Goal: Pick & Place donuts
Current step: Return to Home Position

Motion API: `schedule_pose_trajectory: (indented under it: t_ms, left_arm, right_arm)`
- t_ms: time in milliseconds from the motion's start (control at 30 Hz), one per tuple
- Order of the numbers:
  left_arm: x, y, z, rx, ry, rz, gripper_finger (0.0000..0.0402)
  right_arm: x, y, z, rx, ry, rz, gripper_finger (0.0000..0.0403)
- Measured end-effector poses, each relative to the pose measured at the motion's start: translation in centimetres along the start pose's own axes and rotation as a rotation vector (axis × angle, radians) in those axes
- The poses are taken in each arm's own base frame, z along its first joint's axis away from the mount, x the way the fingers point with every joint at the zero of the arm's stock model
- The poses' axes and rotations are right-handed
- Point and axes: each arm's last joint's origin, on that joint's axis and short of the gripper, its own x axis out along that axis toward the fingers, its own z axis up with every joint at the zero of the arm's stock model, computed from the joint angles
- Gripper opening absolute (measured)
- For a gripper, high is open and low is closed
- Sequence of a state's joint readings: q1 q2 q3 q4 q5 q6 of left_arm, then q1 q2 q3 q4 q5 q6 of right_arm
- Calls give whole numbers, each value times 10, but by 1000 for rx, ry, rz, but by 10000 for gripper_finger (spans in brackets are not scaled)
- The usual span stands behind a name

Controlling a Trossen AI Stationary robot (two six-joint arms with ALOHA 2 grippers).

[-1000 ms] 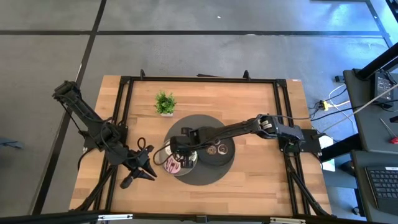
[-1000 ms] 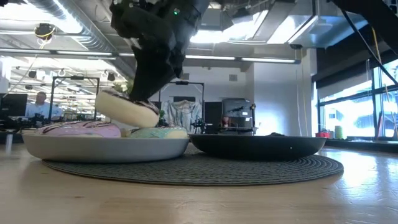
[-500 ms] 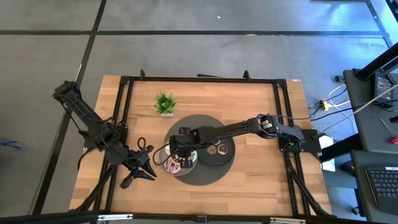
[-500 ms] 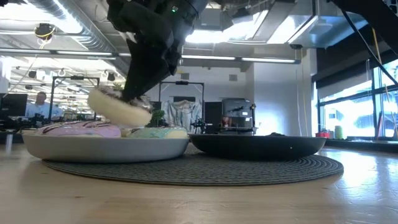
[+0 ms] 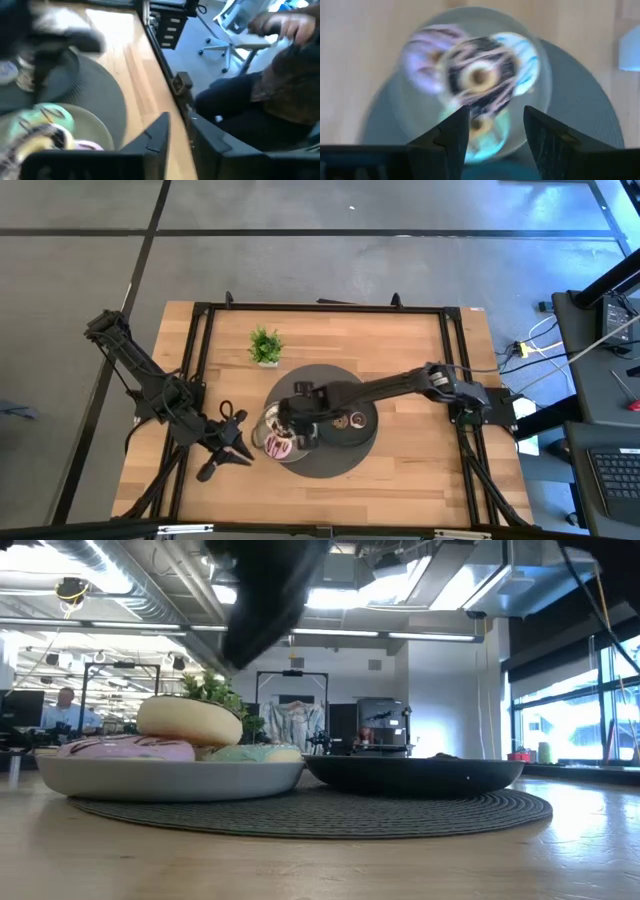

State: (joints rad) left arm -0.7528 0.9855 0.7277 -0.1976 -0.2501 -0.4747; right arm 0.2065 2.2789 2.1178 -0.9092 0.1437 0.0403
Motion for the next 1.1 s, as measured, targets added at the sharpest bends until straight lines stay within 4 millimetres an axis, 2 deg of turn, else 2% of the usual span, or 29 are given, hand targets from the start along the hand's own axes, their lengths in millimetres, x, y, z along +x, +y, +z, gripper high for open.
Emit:
schedule_pose_trajectory:
  t_ms: [100, 233, 367, 467, 567, 667, 833, 967, 1100]
  left_arm:
    - [0, 4, 0, 68, -26, 95, 58]
    - [1, 10, 6, 47, -83, 148, 58]
    - [9, 11, 6, 178, -218, 2, 62]
    - [14, 23, -2, 228, -342, -111, 64]
    - [17, 40, -15, 165, -370, -126, 66]
    - [15, 47, -10, 82, -425, -105, 64]
    - [18, 63, -13, 121, -362, -1, 59]
    - [16, 80, -21, 135, -348, -47, 59]
    - [2, 99, -34, 144, -446, -95, 63]
  right_arm:
    - [-28, 19, -10, -65, 26, 18, 188]
    - [-52, 44, -41, -106, 0, 30, 188]
    - [-77, 63, -85, -75, -136, 77, 188]
    - [-95, 70, -123, -24, -268, 105, 188]
    - [-117, 69, -153, 9, -372, 146, 188]
    - [-127, 69, -177, 61, -420, 215, 188]
    - [-125, 57, -214, 77, -505, 191, 188]
    - [-127, 43, -248, 109, -653, 253, 188]
    - [-134, 27, -278, 124, -810, 317, 188]
